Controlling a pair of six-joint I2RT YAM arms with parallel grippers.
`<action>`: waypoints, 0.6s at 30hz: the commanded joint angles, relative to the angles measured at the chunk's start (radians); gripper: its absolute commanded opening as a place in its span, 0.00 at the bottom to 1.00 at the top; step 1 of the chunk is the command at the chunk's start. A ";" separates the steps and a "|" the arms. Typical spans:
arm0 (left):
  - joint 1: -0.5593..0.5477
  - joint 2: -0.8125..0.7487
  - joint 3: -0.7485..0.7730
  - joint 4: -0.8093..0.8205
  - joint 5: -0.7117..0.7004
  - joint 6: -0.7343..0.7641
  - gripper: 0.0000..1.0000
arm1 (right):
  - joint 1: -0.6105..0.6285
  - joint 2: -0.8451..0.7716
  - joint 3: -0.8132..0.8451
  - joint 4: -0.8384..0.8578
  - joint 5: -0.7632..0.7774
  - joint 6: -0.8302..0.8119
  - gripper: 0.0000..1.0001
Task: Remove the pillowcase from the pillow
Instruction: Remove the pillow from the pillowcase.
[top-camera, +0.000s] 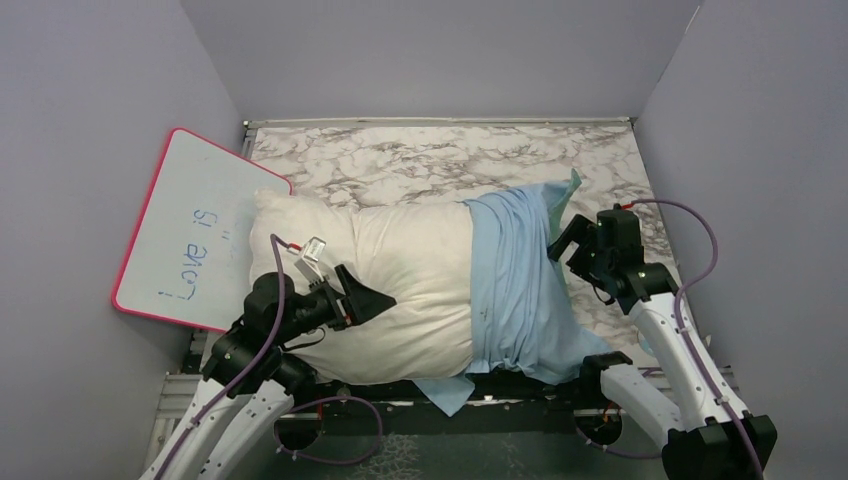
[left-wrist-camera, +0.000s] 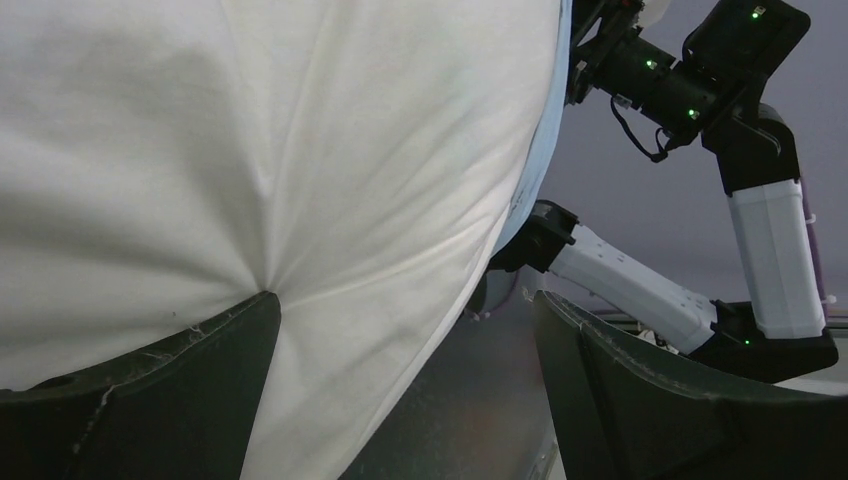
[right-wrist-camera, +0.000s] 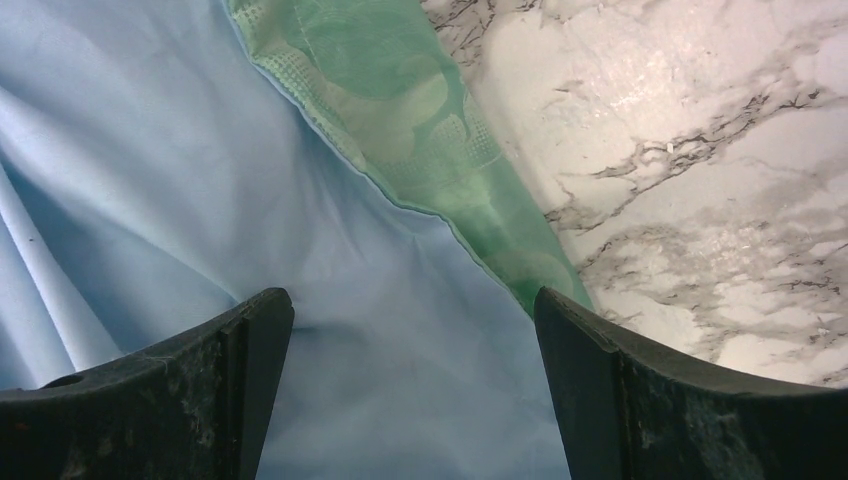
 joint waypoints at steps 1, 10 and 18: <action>-0.007 0.021 -0.020 -0.089 0.078 -0.047 0.99 | 0.002 -0.030 0.026 -0.005 0.021 0.007 0.95; -0.008 0.287 0.090 -0.063 -0.047 0.167 0.99 | 0.001 -0.034 0.024 -0.014 0.036 -0.006 0.95; -0.239 0.804 0.344 0.156 -0.536 0.305 0.46 | 0.003 -0.024 -0.018 0.032 -0.031 0.021 0.95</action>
